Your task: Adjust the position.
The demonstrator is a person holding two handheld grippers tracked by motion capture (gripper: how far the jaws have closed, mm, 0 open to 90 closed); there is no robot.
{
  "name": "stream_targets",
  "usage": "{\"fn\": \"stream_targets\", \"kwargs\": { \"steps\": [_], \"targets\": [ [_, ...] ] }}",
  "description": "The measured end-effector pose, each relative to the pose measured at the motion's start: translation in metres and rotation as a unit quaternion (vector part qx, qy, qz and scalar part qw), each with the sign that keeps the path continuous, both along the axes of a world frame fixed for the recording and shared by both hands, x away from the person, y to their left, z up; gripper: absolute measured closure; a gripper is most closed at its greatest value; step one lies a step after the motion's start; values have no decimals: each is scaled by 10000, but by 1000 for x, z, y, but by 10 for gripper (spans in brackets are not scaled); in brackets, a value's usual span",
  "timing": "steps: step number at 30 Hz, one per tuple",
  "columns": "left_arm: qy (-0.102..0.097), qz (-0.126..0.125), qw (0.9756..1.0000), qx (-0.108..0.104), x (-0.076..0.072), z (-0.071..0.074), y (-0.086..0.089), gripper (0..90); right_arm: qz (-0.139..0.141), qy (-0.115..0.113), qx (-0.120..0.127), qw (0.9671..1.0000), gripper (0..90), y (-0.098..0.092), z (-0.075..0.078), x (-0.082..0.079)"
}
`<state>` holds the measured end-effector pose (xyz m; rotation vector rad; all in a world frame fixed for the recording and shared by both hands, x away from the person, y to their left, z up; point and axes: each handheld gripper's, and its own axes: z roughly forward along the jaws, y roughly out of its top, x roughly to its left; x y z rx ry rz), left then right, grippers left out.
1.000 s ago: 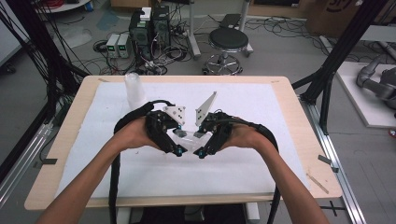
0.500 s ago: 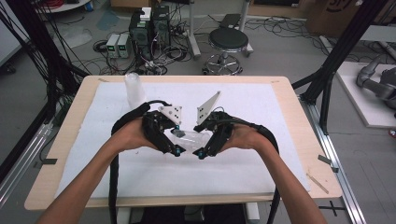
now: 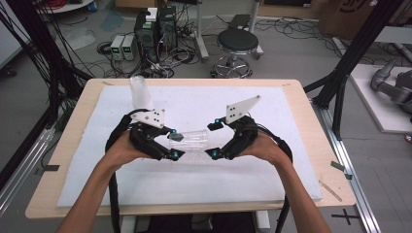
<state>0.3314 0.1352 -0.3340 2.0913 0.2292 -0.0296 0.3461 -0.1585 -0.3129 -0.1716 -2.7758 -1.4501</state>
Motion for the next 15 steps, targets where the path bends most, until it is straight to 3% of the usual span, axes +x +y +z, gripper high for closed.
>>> {"fn": "stream_targets", "kwargs": {
  "steps": [6,9,10,15],
  "targets": [
    [-41,143,9981,-599,-3,-10,9,416,-84,14,617,9981,135,-11,-8,-4],
    [-129,181,9953,-939,-3,-16,11,416,-132,56,801,9967,135,-13,-13,-6],
    [-129,181,9953,-939,-3,-16,11,416,-132,56,801,9967,135,-13,-13,-6],
    [-229,205,9876,-1538,-4,-22,13,416,-182,101,1161,9930,136,-16,-24,-8]
  ]
}}
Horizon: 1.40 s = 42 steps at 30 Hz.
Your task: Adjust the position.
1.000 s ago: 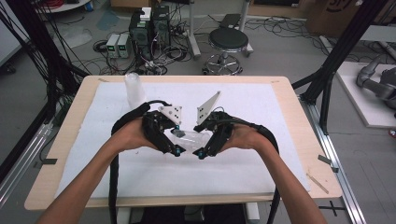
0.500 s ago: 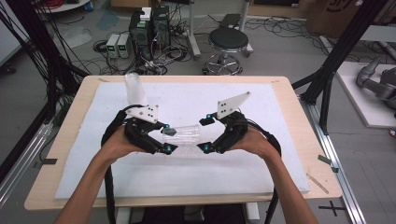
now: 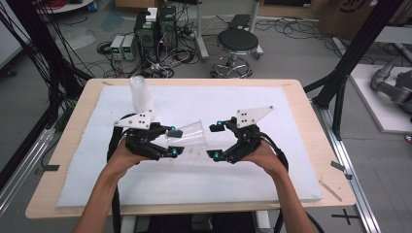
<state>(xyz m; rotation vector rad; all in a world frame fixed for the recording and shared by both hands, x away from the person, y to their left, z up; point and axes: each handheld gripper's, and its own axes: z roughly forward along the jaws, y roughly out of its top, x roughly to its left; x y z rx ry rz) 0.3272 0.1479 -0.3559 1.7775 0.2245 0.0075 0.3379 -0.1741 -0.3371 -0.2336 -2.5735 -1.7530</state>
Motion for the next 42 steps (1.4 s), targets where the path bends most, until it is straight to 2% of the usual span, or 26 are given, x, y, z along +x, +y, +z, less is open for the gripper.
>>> {"fn": "stream_targets", "kwargs": {
  "steps": [2,8,16,22,30,37,40,42],
  "targets": [
    [-40,-15,9999,-119,0,-3,0,416,-28,40,206,9998,136,-2,-6,0],
    [-44,-1,9992,-390,-2,-14,-2,417,-15,81,380,9992,136,-3,-12,0],
    [-29,-102,9991,-413,-3,-16,-11,416,135,125,526,9984,136,4,-15,-1],
    [-97,-200,9990,-394,-4,-15,-19,417,217,184,651,9975,137,8,-18,-1],
    [-105,-294,9983,-483,-5,-16,-27,416,316,245,840,9957,147,10,-18,-1],
    [-120,-353,9981,-493,-6,-16,-31,416,343,244,902,9950,151,11,-18,0],
    [-129,-376,9980,-485,-6,-16,-32,416,362,280,948,9944,159,11,-18,-1],
    [-128,-396,9978,-509,-6,-16,-32,416,385,274,1014,9937,196,11,-18,-1]
  ]
}}
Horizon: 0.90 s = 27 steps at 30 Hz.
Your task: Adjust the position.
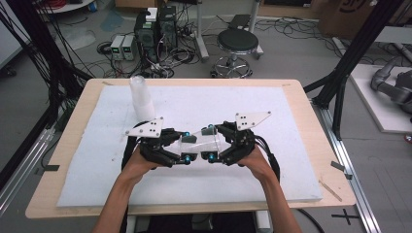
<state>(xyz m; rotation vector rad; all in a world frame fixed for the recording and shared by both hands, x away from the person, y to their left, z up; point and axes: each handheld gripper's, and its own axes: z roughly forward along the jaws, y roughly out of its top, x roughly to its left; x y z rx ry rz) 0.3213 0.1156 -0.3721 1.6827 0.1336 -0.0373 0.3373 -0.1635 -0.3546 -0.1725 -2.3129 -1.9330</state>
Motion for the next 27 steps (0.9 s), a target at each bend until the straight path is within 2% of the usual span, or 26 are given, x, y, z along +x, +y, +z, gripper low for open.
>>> {"fn": "stream_targets", "kwargs": {
  "steps": [9,27],
  "targets": [
    [-19,-28,10000,31,0,0,-1,416,124,-61,97,9999,270,-1,1,-1],
    [17,-16,10000,80,0,-1,-2,412,114,-78,95,9999,296,-2,-1,-1]
  ]
}}
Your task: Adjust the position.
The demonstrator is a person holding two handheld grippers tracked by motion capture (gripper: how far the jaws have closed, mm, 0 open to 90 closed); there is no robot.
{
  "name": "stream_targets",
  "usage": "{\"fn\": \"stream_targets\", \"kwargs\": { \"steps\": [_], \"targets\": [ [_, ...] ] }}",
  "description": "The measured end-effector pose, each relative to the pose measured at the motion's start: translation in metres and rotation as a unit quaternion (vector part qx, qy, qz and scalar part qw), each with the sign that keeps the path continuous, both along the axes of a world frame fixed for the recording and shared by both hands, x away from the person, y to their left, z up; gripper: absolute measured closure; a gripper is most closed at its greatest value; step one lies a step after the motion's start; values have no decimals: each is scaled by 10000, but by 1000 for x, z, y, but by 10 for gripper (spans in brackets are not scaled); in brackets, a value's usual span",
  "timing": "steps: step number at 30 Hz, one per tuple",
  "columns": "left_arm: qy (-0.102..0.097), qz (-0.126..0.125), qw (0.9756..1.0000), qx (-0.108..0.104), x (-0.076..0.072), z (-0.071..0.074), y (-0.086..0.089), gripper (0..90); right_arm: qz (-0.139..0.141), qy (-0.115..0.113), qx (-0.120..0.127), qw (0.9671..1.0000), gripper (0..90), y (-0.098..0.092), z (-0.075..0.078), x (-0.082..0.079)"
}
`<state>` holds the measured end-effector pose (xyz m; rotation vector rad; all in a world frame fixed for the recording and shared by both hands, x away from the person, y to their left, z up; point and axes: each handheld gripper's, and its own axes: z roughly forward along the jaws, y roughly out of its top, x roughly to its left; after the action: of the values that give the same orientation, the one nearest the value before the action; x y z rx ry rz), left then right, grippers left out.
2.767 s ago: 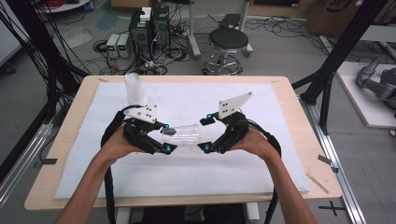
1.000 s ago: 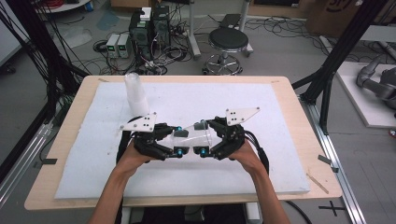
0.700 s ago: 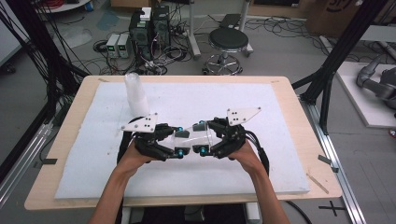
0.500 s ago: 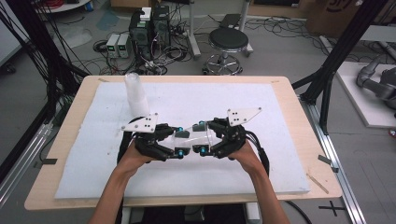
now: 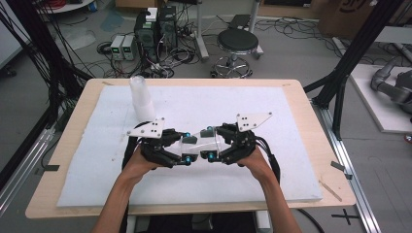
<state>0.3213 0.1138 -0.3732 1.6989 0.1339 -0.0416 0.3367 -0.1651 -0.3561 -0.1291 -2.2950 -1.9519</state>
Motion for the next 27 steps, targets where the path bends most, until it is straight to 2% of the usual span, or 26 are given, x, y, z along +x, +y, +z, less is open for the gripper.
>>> {"fn": "stream_targets", "kwargs": {
  "steps": [2,3,4,5,6,7,8,15,20,22,23,24,27],
  "targets": [
    [-9,0,10000,15,0,0,0,408,-4,-13,-7,10000,296,0,0,0],
    [-16,11,10000,24,0,0,0,366,-11,-12,-18,10000,296,0,0,0],
    [-16,9,10000,42,0,0,0,366,-11,-12,-18,10000,296,0,0,0],
    [23,18,10000,74,0,0,-1,235,-35,-4,-26,10000,296,0,0,0],
    [120,95,9998,107,0,1,-2,235,-35,-4,-26,10000,296,0,0,0],
    [208,286,9992,193,-1,1,-3,147,-35,19,-21,10000,296,-1,0,1],
    [259,376,9986,251,0,1,-3,64,-66,6,-25,10000,296,-1,0,1],
    [211,391,9987,258,-1,2,0,52,-113,-12,-67,9999,296,-4,1,2],
    [183,641,9970,387,-4,0,8,52,-324,-18,-158,9993,297,-8,2,3],
    [212,852,9953,419,-6,-2,14,52,-427,-11,-241,9988,297,-10,3,4],
    [213,985,9939,454,-7,-4,17,52,-556,21,-360,9978,297,-13,4,6],
    [206,1114,9924,487,-8,-6,21,52,-556,21,-360,9978,297,-13,4,6],
    [223,1460,9876,540,-11,-14,34,52,-747,-6,-635,9952,296,-16,6,9]
  ]
}}
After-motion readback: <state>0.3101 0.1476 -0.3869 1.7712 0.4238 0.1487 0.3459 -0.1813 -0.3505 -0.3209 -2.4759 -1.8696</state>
